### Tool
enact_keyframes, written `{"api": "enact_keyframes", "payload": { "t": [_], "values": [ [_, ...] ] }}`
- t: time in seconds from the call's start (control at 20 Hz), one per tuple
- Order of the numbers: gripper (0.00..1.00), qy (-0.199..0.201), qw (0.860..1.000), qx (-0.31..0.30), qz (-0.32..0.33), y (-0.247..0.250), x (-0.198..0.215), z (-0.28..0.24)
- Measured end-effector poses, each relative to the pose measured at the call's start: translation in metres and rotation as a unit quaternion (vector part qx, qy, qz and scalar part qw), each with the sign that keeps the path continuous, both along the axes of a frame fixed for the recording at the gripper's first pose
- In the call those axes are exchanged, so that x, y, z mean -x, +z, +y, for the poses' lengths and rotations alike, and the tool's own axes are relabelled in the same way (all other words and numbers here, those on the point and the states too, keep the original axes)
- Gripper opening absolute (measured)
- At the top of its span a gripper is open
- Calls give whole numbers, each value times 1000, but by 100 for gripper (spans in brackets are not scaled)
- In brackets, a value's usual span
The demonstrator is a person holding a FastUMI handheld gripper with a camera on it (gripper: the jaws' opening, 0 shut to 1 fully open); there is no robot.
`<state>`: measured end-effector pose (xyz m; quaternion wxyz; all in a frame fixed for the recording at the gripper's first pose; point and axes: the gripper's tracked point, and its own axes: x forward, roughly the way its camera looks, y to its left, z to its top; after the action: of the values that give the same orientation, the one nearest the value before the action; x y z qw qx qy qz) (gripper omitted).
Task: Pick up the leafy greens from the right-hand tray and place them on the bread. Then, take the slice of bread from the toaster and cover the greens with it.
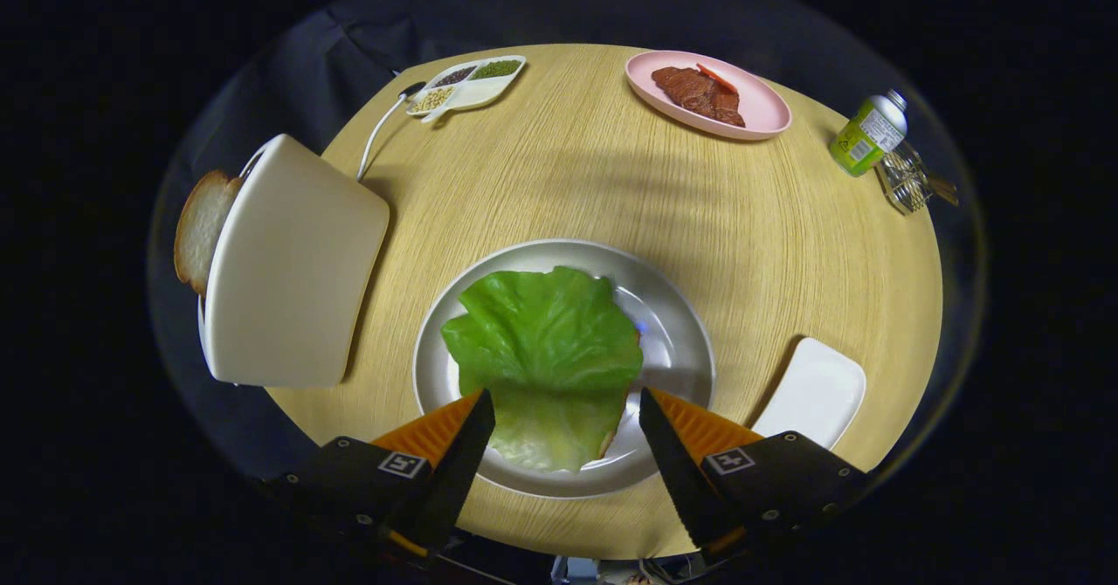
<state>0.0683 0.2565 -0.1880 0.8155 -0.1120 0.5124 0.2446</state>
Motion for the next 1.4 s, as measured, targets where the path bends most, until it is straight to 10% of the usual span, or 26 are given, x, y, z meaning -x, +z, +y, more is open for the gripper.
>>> {"api": "enact_keyframes", "payload": {
  "t": [0.6,1.4],
  "values": [
    [99,-69,985,-130,-95,114,15,37],
    [99,-2,988,-141,-66,176,74,214]
  ]
}}
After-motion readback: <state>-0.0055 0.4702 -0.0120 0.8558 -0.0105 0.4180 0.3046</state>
